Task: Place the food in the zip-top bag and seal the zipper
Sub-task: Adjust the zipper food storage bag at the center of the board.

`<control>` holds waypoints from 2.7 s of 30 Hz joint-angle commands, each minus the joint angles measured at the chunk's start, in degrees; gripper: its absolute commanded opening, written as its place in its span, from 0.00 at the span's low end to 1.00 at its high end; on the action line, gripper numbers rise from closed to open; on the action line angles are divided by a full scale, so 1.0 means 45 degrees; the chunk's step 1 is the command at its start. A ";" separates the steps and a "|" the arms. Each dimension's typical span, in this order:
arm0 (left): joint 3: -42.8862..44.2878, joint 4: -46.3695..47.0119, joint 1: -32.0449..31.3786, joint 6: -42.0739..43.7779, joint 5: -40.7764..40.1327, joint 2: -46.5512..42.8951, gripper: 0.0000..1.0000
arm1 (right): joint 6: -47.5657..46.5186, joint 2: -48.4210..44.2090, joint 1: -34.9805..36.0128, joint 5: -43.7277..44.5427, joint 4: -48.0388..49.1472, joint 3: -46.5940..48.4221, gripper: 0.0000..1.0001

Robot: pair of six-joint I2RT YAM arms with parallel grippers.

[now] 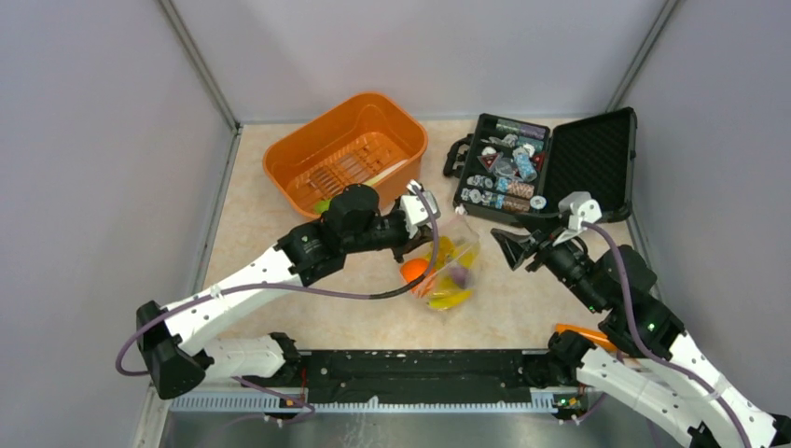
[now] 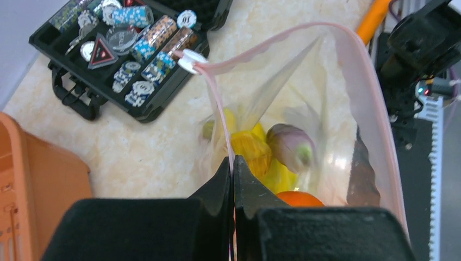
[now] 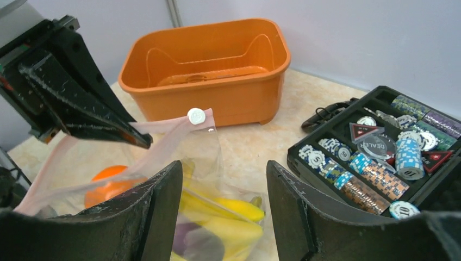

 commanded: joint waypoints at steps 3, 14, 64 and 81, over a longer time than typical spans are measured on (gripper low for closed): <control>0.0170 -0.0241 0.1656 0.1647 0.2618 -0.0198 0.00 | -0.1054 0.0712 -0.0084 -0.0998 0.0784 0.0502 0.60; 0.0705 -0.0652 0.2616 0.3373 0.3929 0.0378 0.00 | -0.2299 0.3182 -0.1904 -0.5738 -0.1319 0.2745 0.73; 0.3155 -0.0324 0.3544 0.3549 0.9535 0.2760 0.00 | -0.0455 0.9671 -0.8122 -2.0706 0.6781 0.1760 0.67; 0.3356 -0.0427 0.3329 0.3549 0.9591 0.2743 0.00 | -0.0580 0.8500 -0.8071 -1.9907 0.5513 0.1479 0.00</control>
